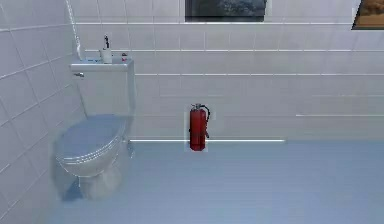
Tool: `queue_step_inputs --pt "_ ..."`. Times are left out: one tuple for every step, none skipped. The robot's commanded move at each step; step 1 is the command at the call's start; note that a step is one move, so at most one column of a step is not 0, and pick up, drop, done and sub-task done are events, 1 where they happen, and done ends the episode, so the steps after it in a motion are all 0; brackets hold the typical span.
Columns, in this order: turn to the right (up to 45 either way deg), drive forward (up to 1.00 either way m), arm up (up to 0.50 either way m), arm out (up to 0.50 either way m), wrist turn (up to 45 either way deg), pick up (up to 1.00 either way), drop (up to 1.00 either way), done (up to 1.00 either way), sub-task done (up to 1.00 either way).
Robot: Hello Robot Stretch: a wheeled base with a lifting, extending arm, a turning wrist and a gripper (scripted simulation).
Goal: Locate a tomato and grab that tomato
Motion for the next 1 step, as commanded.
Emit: queue_step_inputs --pt "24.0 0.00 0.00 0.00 0.0 0.00 0.00 0.00 0.00"
